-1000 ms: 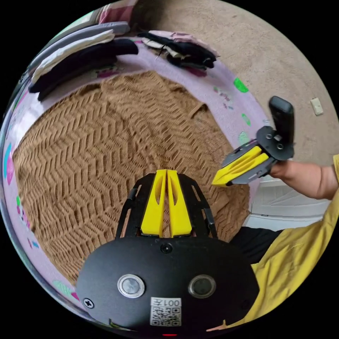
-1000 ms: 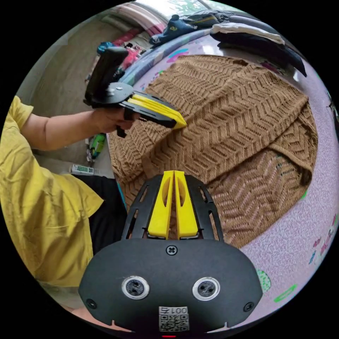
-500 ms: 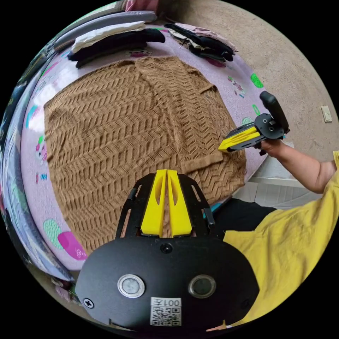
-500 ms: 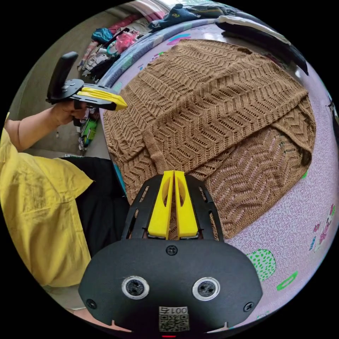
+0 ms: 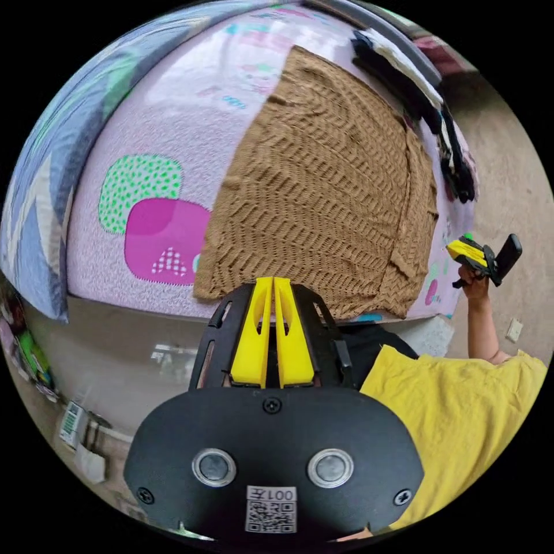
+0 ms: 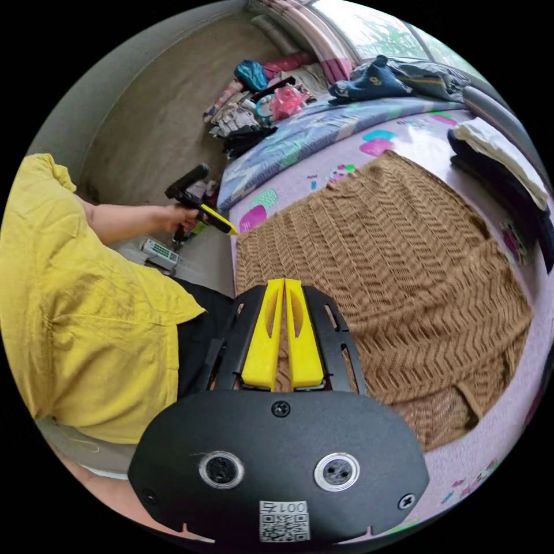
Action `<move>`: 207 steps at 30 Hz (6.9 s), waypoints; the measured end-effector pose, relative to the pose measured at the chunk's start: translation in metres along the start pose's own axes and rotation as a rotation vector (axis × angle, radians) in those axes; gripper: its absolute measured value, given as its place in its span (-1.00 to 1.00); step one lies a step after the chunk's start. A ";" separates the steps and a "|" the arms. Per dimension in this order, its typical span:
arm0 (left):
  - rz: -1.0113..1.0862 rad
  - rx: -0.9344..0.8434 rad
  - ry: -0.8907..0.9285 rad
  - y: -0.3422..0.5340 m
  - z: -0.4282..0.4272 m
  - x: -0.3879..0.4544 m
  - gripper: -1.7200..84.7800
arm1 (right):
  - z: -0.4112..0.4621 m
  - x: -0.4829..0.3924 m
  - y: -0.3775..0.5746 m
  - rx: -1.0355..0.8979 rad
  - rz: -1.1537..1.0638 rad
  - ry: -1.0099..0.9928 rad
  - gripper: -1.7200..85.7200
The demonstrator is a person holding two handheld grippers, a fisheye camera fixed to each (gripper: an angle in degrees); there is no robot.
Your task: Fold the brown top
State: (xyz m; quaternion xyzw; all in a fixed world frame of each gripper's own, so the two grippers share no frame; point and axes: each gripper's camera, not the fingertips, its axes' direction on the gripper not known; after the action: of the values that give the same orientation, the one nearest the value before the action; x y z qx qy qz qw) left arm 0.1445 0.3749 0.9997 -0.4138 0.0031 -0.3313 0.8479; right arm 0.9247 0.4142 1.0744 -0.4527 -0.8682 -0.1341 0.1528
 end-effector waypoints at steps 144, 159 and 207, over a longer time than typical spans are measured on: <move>-0.519 0.836 0.667 0.039 0.192 -0.512 -1.00 | 0.425 0.378 -0.430 -0.694 -0.230 0.176 -0.78; -0.463 0.947 0.552 0.059 0.168 -0.487 -1.00 | 0.330 0.337 -0.522 -0.353 -0.237 0.433 -0.95; 0.409 0.552 0.666 0.099 0.221 -0.067 -0.99 | -0.026 0.332 -0.222 -0.145 0.060 0.349 -0.95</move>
State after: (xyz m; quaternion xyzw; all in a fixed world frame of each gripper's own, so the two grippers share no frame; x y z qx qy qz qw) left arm 0.2097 0.6107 1.0578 -0.0355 0.2681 -0.2608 0.9268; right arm 0.5644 0.5288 1.2059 -0.4582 -0.8026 -0.2683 0.2719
